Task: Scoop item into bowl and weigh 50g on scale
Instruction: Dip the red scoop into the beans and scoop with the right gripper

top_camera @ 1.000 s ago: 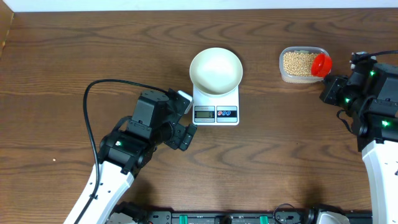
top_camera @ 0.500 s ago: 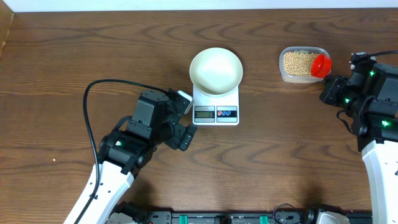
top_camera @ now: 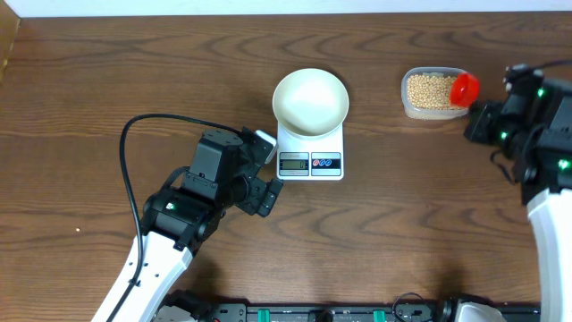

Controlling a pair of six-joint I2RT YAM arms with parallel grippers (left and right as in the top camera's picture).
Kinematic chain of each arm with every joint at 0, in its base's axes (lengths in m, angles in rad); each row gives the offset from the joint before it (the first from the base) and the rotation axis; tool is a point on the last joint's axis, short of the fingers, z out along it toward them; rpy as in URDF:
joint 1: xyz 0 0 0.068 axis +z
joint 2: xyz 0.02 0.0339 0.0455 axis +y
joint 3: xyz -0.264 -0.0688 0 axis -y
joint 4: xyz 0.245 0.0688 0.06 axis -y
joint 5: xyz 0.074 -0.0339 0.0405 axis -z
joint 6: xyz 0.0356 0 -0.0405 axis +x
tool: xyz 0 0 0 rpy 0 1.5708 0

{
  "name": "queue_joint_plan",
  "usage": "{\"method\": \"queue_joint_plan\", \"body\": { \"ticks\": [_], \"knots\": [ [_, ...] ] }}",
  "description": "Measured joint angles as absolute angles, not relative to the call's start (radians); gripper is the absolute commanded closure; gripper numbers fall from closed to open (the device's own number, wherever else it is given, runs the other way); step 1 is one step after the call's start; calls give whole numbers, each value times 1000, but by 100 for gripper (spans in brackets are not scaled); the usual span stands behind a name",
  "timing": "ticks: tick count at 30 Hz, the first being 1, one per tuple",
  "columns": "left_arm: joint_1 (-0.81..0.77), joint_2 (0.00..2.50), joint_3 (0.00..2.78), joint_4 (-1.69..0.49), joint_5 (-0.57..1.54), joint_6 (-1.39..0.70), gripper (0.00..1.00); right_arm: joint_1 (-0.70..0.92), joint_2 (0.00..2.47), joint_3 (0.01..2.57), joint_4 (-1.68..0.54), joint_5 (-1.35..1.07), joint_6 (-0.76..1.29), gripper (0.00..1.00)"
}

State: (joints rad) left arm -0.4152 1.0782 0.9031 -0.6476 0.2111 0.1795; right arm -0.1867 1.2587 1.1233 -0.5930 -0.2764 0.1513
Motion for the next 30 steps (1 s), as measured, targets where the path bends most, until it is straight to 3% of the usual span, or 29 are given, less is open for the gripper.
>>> {"method": "queue_joint_plan", "body": {
  "ticks": [8,30],
  "knots": [
    [-415,1078,903,-649,212,179,9,-187,1428,1346,-691,-237,78,99],
    [-415,1078,903,-649,212,179,9,-202,1630,1353,-657,-167,-49,99]
  ]
}}
